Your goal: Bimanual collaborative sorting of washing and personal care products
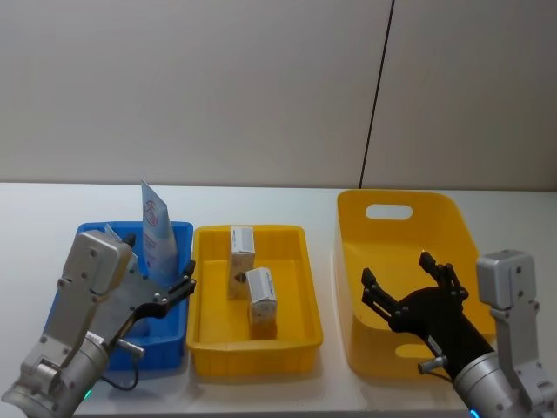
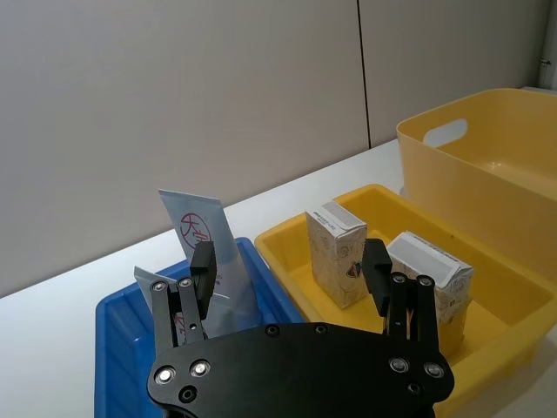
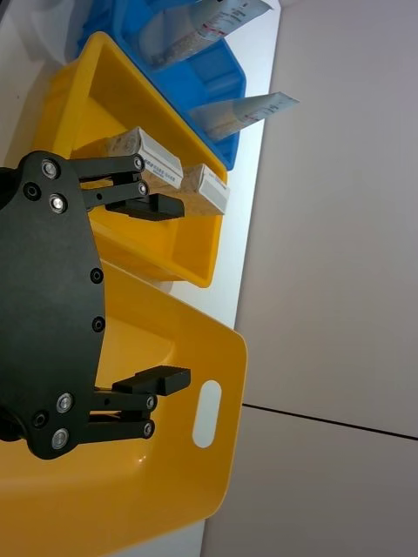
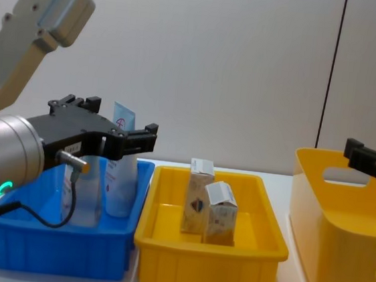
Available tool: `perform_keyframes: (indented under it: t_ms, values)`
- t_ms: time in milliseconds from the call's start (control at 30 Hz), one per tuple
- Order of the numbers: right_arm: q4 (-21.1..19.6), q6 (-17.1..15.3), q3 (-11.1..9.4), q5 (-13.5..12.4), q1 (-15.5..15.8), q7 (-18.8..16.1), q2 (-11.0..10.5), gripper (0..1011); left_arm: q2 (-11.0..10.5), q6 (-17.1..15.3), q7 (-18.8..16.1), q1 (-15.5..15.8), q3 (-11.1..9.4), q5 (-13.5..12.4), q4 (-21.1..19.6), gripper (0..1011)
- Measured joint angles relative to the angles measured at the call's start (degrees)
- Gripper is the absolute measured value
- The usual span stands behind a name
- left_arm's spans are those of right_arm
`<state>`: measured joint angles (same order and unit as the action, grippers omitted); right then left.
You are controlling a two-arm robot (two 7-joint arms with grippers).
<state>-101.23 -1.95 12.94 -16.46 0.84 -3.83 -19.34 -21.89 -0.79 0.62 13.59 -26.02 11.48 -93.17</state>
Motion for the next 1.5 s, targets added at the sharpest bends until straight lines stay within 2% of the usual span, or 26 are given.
perform_keyframes:
  t_ms: [733,933,1200,1333,1500]
  values:
    - [0.0,0.0,0.0,0.0,0.0,-0.1,0.0,1002,0.0,0.0,0.0,0.0,0.0,0.0,0.0,1001]
    - [-0.2,-1.0,-0.3,-0.6,-0.5,-0.9,-0.1,1002,0.0,0.0,0.0,0.0,0.0,0.0,0.0,1001]
    - [-1.3,-4.6,-0.7,-2.3,-1.8,-2.2,-0.1,1002,0.0,0.0,0.0,0.0,0.0,0.0,0.0,1001]
    - [-2.0,-7.4,-0.7,-3.1,-2.4,-2.3,0.0,1003,0.0,0.0,0.0,0.0,0.0,0.0,0.0,1001]
    - [-2.9,-13.6,-0.4,-3.9,-4.0,-1.8,0.7,1002,0.0,0.0,0.0,0.0,0.0,0.0,0.0,1001]
